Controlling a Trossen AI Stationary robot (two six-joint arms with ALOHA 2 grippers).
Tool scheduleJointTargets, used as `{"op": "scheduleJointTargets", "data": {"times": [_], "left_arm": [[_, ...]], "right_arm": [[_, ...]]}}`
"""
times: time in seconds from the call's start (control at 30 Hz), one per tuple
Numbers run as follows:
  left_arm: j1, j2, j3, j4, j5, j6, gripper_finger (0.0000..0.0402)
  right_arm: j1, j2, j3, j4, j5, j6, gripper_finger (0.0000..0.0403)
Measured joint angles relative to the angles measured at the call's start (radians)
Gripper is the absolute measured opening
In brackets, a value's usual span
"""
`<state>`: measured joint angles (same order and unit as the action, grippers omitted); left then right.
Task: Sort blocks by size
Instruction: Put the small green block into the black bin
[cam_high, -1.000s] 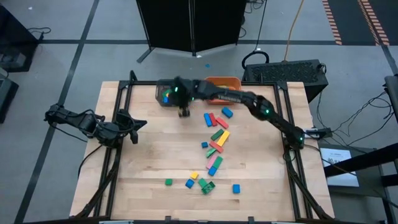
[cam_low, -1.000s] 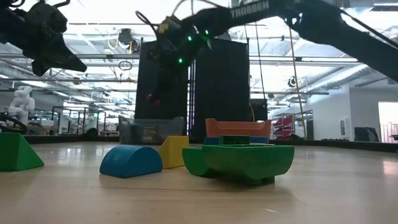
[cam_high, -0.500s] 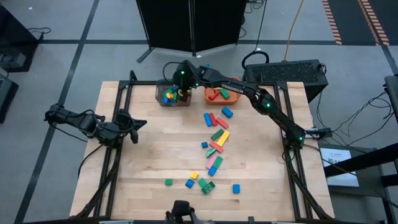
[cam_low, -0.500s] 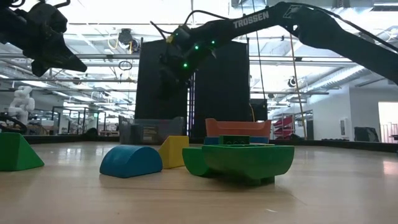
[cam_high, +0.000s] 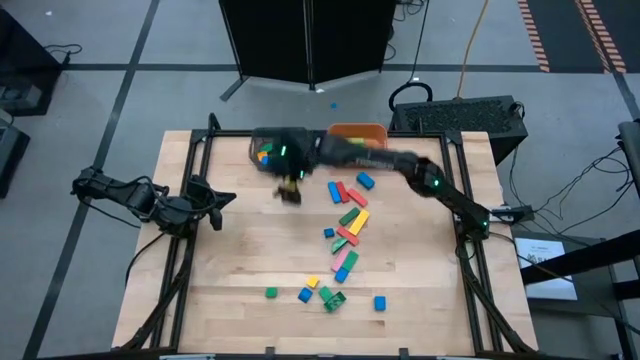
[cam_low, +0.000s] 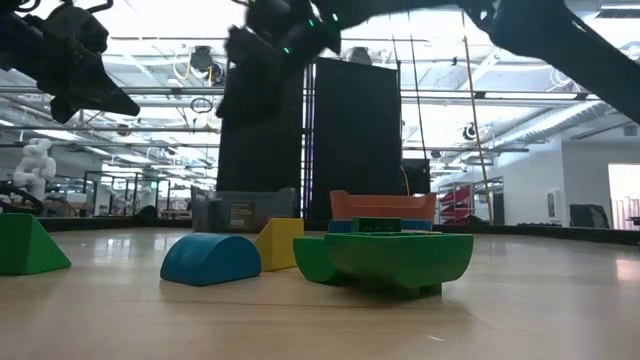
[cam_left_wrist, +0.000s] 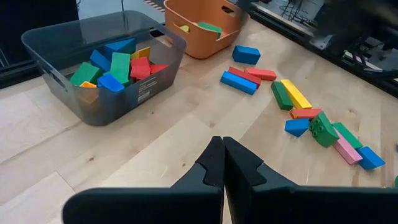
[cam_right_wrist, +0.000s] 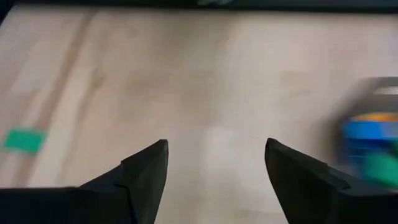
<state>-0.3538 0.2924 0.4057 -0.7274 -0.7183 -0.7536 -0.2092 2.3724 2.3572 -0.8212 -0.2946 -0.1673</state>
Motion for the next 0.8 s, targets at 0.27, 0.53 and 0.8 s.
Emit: {"op": "scheduleJointTargets", "data": {"times": [0.27,0.53,0.8], "left_arm": [[0.0,0.0,0.0,0.0,-0.005,0.0,0.0],[0.0,0.002,0.0,-0.012,-0.005,0.001,0.0],[0.0,0.002,0.0,-0.008,-0.005,-0.012,0.0]], "right_arm": [[0.285,0.073,-0.001,0.104,0.26,-0.055,0.0254],[0.402,0.135,-0.003,0.145,0.218,-0.152,0.0254],[0.404,0.139,-0.001,0.137,0.042,-0.518,0.0254]]}}
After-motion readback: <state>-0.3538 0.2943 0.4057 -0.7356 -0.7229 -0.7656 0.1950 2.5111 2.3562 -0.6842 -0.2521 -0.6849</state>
